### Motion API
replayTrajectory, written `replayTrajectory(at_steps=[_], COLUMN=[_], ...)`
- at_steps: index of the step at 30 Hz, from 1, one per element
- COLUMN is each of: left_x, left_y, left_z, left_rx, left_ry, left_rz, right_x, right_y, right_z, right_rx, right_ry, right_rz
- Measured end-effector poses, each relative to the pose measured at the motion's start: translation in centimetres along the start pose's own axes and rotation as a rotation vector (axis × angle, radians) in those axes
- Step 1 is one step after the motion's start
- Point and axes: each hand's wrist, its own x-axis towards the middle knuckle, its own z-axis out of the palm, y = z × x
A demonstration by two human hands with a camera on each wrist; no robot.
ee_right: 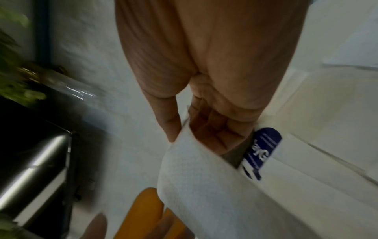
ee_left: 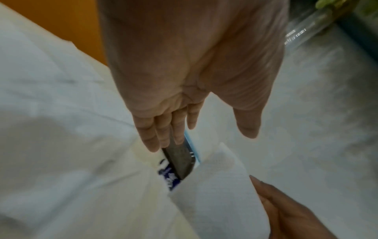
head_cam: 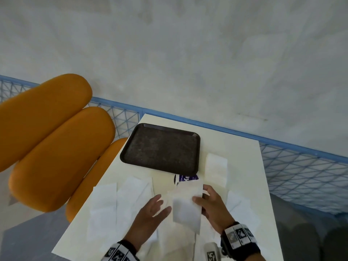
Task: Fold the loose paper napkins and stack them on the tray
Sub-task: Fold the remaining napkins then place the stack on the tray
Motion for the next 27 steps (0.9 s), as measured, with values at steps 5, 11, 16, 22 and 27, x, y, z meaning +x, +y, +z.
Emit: replayTrajectory(at_steps=[5, 11, 16, 22, 27], left_x=[-0.9, -1.6, -2.3, -3.2, -2.6], left_y=[5.7, 8.4, 10.7, 12.4, 12.2], left_z=[3.4, 5.3, 5.6, 5.7, 5.4], left_rx=[-0.171, -0.122, 0.004, -0.034, 0.213], left_ry=[-0.230, -0.098, -0.008, -0.018, 0.134], left_rz=[-0.015, 0.231, 0.376, 0.431, 0.466], right_x=[-2.9, -5.2, -5.8, -6.4, -6.0], right_y=[-3.8, -6.6, -7.9, -9.2, -8.7], right_z=[-1.4, -3.2, -4.1, -3.9, -3.9], right_rx=[-0.060, -0.141, -0.171, -0.253, -0.527], right_ry=[-0.078, -0.067, -0.029, -0.035, 0.020], right_rz=[-0.091, -0.273, -0.350, -0.448, -0.539])
